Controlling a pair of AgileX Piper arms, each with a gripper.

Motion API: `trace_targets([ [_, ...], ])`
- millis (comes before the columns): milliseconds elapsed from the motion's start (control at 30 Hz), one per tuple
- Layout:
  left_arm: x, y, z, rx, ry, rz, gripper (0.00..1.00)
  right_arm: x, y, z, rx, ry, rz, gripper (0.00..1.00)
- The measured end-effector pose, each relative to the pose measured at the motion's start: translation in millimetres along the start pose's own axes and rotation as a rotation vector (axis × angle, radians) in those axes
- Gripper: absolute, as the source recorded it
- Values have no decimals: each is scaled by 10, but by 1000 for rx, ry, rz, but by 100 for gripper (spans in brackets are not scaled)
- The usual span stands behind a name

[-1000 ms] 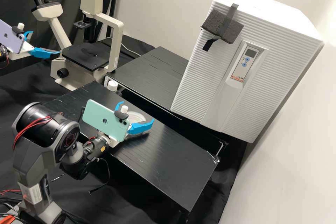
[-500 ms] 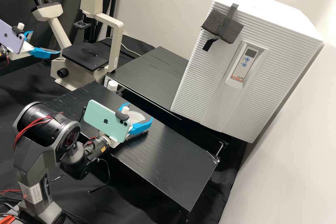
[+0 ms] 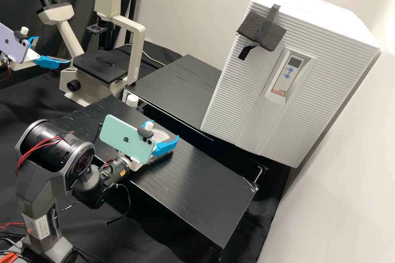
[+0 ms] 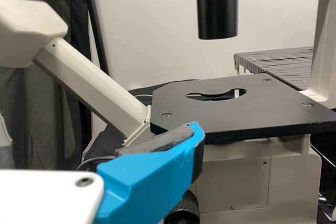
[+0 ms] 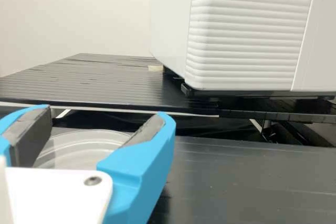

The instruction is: Open the petri dish lid.

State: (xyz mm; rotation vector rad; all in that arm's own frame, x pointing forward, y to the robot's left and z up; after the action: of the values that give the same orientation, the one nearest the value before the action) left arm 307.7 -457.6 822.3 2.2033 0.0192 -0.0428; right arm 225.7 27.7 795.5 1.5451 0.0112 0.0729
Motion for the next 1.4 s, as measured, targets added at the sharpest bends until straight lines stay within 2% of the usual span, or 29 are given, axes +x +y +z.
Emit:
trace_targets([
  [200, 0, 0, 0, 0, 0, 0, 100, 4, 0, -5, -22, 2, 1, 100],
  [367, 0, 0, 0, 0, 0, 0, 100, 1, -5, -8, -18, -13, 12, 100],
  [667, 0, 0, 0, 0, 0, 0, 100, -14, -10, -42, -68, -34, 31, 100],
  [1400, 0, 0, 0, 0, 0, 0, 100, -29, -15, -41, -85, -46, 31, 100],
])
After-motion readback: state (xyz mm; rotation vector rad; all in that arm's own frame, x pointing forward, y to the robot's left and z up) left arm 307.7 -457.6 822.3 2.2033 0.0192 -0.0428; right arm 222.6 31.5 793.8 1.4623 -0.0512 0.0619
